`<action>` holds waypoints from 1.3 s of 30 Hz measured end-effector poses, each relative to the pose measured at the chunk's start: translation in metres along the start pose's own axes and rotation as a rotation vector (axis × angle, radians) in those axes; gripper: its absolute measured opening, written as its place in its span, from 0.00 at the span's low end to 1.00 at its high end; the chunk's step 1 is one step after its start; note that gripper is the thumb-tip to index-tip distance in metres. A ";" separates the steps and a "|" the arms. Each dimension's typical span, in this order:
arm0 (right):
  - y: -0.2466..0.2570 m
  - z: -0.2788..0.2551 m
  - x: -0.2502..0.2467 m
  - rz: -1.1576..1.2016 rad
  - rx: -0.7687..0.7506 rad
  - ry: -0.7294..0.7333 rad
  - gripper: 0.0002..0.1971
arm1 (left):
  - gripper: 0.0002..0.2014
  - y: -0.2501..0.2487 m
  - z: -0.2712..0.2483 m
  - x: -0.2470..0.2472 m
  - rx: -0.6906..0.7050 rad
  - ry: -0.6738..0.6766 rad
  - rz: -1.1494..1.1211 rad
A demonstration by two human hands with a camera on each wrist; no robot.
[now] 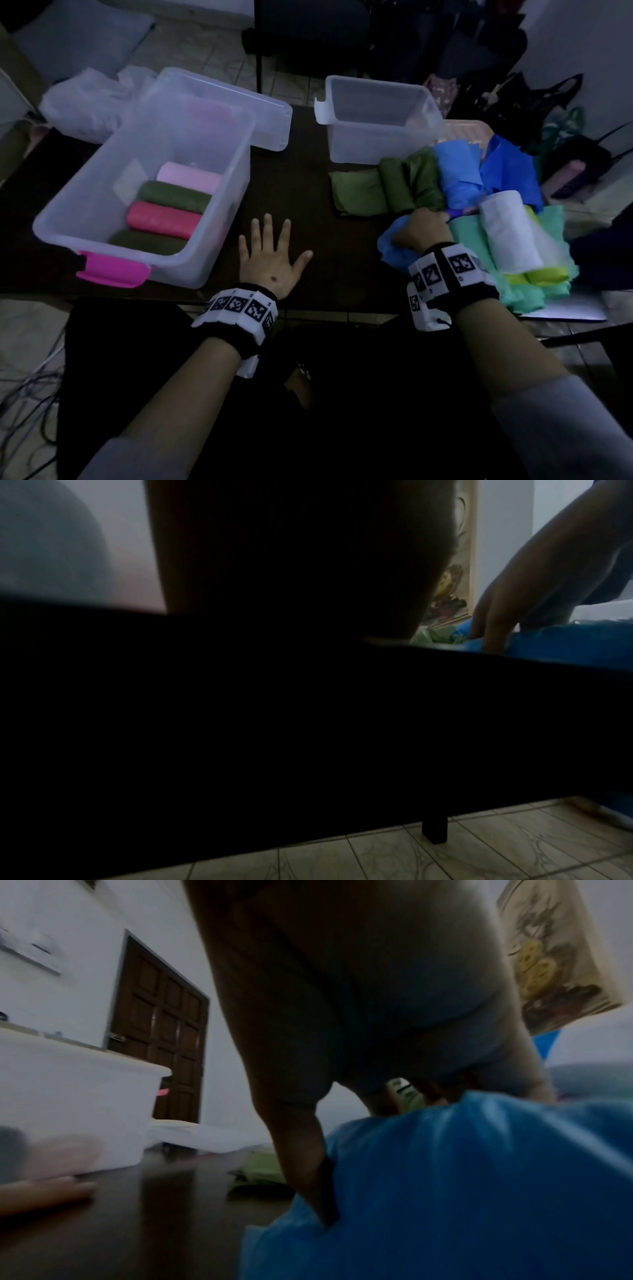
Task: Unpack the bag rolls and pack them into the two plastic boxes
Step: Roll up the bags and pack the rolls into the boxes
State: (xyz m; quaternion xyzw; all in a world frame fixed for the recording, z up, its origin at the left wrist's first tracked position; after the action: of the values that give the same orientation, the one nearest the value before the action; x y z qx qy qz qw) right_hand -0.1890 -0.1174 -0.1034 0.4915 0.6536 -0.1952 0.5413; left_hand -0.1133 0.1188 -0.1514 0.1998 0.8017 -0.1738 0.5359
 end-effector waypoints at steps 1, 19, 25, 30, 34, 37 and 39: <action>0.004 -0.003 0.003 0.001 -0.032 0.012 0.30 | 0.35 0.000 -0.001 0.000 0.000 -0.010 0.005; 0.100 -0.046 0.020 0.390 -0.526 0.047 0.25 | 0.36 0.005 0.002 -0.003 0.047 0.046 -0.076; 0.118 -0.056 0.018 0.083 -0.784 -0.113 0.24 | 0.40 0.010 0.004 -0.008 0.084 0.119 -0.110; 0.105 -0.039 0.010 0.856 -0.579 0.004 0.26 | 0.39 0.009 0.002 -0.009 0.071 0.098 -0.118; 0.097 -0.038 -0.005 1.151 -0.669 0.020 0.26 | 0.40 0.009 0.002 -0.012 0.065 0.140 -0.124; 0.092 -0.040 -0.011 1.155 -0.825 0.051 0.26 | 0.40 0.008 0.002 -0.013 0.064 0.159 -0.120; 0.089 -0.040 -0.011 1.116 -0.869 0.035 0.26 | 0.40 0.008 0.001 -0.013 0.063 0.160 -0.114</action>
State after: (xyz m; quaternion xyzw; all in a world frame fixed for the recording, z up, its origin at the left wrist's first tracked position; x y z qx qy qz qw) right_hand -0.1346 -0.0515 -0.0550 0.4956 0.3315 0.3979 0.6972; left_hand -0.1036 0.1233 -0.1401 0.1837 0.8461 -0.2126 0.4529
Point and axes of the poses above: each hand's wrist, its own z-axis towards the middle knuckle, its own x-axis out of the palm, y = z × x, the point moved 5 cm from there along z, towards the middle knuckle, and after that the axes turned 10 degrees about z, right-handed, at the moved point
